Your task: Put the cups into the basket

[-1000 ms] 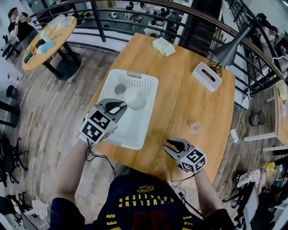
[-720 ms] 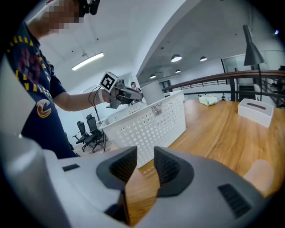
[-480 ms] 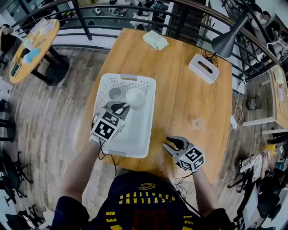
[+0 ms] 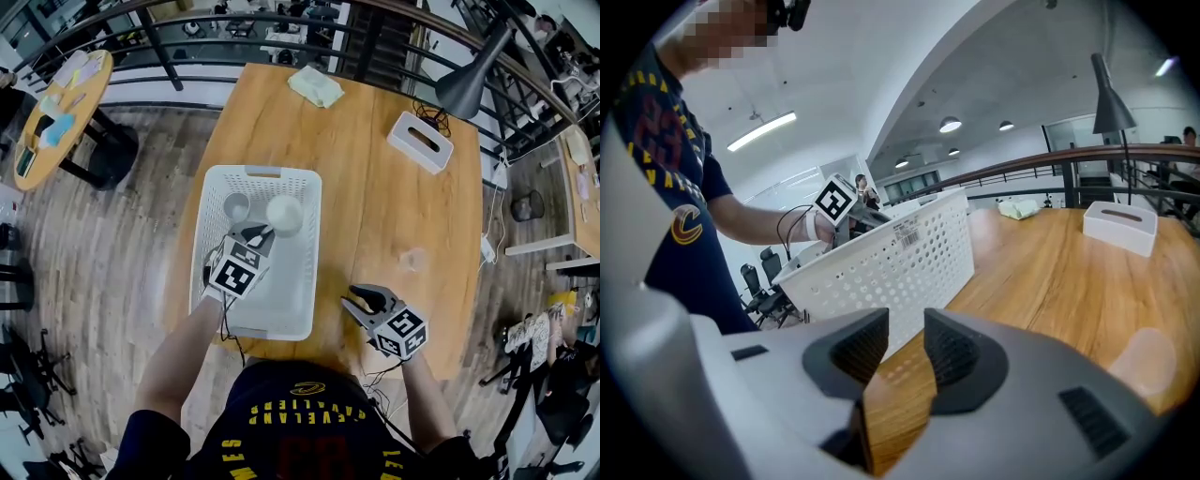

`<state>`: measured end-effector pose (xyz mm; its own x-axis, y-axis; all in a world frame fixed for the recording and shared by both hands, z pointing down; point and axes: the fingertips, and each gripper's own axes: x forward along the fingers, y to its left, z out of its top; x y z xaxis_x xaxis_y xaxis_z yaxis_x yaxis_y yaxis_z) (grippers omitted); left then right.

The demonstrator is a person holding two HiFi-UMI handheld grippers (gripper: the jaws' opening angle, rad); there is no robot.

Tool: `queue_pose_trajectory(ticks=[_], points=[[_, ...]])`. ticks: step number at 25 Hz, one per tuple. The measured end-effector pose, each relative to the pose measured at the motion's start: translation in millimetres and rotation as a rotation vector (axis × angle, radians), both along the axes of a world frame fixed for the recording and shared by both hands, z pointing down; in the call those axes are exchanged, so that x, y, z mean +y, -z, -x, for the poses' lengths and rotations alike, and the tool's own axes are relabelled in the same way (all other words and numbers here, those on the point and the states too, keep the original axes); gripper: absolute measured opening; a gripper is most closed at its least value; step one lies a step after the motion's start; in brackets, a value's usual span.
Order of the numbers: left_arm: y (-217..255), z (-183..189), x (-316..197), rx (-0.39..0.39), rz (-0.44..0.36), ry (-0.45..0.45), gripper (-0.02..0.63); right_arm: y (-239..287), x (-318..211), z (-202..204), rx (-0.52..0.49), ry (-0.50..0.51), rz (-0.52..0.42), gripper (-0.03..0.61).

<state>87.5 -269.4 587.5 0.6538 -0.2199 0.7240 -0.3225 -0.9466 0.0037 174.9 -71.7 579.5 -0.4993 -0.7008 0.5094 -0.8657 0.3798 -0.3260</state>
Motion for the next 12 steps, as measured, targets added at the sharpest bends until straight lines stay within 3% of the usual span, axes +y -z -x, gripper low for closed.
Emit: queue_pose_trajectory(ticks=[12], points=[[-40.0,-7.6,-2.8,-0.026,0.023,-0.002,0.052,-10.2,0.4,-6.5,-0.006,-0.019,0.022,0.124]])
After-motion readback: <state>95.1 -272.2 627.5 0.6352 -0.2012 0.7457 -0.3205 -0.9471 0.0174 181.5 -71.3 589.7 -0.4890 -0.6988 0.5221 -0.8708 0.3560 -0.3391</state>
